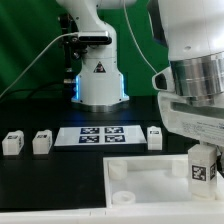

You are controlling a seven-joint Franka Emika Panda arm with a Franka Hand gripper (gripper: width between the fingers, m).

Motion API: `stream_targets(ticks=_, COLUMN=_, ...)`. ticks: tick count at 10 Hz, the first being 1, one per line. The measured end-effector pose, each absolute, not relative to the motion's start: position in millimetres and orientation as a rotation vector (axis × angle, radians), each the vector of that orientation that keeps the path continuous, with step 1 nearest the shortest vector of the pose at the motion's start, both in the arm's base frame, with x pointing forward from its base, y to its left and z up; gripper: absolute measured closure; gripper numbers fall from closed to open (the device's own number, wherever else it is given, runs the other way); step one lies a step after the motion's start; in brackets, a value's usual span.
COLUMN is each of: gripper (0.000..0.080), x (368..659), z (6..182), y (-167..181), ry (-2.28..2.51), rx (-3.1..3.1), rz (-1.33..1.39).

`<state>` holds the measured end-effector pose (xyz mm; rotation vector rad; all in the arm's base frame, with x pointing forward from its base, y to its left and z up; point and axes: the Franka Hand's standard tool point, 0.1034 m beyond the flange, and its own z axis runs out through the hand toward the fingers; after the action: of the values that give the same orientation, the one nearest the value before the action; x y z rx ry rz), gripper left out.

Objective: Assemble one leg

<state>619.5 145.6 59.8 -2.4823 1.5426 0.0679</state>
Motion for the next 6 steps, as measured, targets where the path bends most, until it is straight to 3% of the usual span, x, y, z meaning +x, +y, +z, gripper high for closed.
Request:
stream_targets(ticks=2, gripper=0.0785, x=618.2, z=58.9, y=144.8, ry=1.343, rx=-2.602, rz=0.042)
stream_targets(ticks=4, gripper=0.0551, x=615.9, z=56.3, y=142.9, ry=1.031, rx=-2.755, rz=0.007)
stream_targets(ticks=5, gripper=0.0551, x=616.2, z=56.5, y=142.0, ry=0.869, rx=-2.812, rz=-0.012)
stream_targets(ticks=6, gripper=0.0378, x=616.3, z=57.3, y=143.0, ry=0.737, rx=-2.859, rz=-0.029)
